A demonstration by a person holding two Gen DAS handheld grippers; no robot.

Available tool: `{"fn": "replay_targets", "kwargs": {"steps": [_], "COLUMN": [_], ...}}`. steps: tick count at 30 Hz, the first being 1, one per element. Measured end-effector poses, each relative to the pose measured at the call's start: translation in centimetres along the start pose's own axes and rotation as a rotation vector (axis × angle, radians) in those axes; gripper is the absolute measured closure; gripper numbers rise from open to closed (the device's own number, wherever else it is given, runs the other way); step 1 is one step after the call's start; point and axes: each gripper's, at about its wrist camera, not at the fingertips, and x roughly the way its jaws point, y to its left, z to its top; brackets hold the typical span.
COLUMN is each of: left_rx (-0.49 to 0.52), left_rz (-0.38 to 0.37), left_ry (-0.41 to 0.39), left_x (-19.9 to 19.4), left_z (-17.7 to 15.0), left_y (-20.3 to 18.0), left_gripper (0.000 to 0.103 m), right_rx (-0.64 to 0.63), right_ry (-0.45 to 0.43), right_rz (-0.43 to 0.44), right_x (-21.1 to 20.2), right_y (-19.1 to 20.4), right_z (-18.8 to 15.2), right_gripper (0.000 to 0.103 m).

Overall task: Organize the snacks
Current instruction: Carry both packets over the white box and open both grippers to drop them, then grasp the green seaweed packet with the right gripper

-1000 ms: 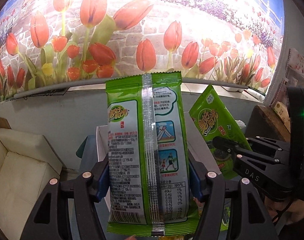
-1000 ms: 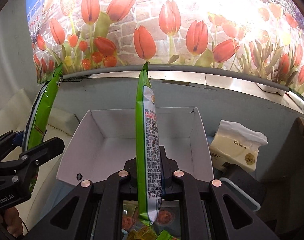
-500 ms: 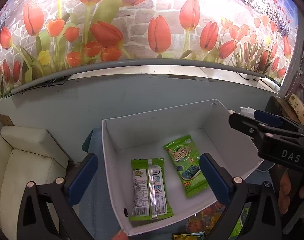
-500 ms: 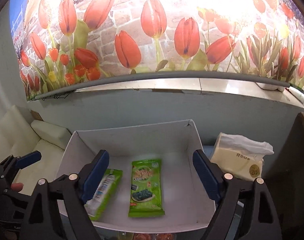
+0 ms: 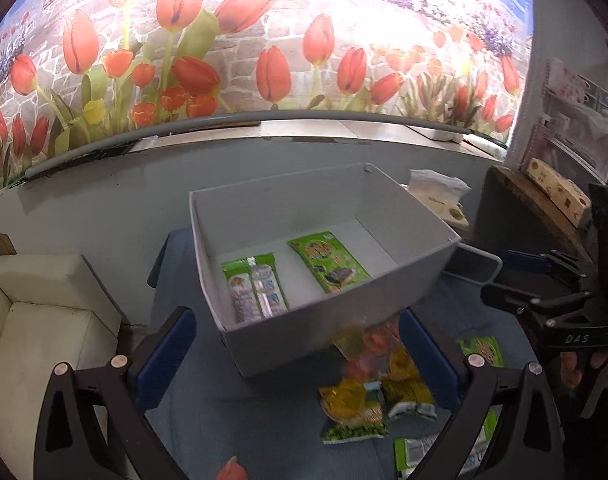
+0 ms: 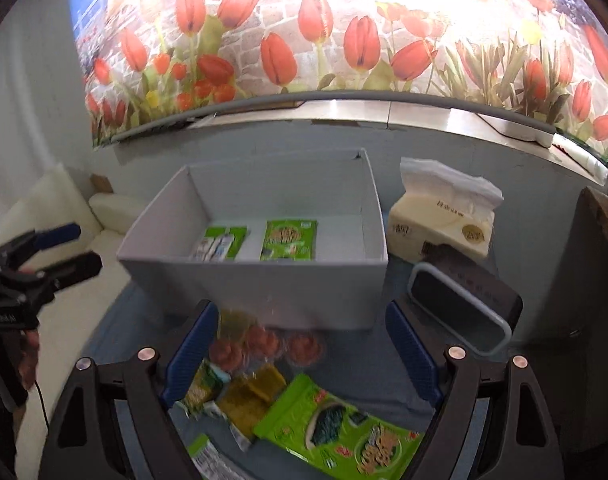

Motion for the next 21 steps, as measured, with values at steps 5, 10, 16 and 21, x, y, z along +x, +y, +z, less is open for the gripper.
{"fn": "replay_targets", "kwargs": {"steps": [5, 10, 16, 21], "left_rx": [0.010, -0.014, -0.024, -0.011], "left_rz": [-0.047, -0.060, -0.117, -0.146], "left_ry": [0.031, 0.076, 0.135, 0.172], "left_x": [-2.7, -4.0, -5.6, -6.9], "left_z": [-5.1, -9.1, -13.2, -15.5], "left_y": [-3.3, -6.3, -8.9, -9.6], "left_gripper": [0.000, 0.000, 0.000, 0.000], "right_rx": [-0.142, -0.226, -0.278, -0.349], "right_ry": [0.085, 0.159, 0.186, 0.223], "right_rz": [0.031, -0.055, -0.045, -0.062], "right_x": [-0.4, 0.9, 2.9, 6.0], "right_y": [-0.2, -0.1, -0.2, -0.5], "right_z": [-6.8, -11.3, -12.4, -11.1], "right_gripper": [0.014, 0.014, 0.014, 0.014]}}
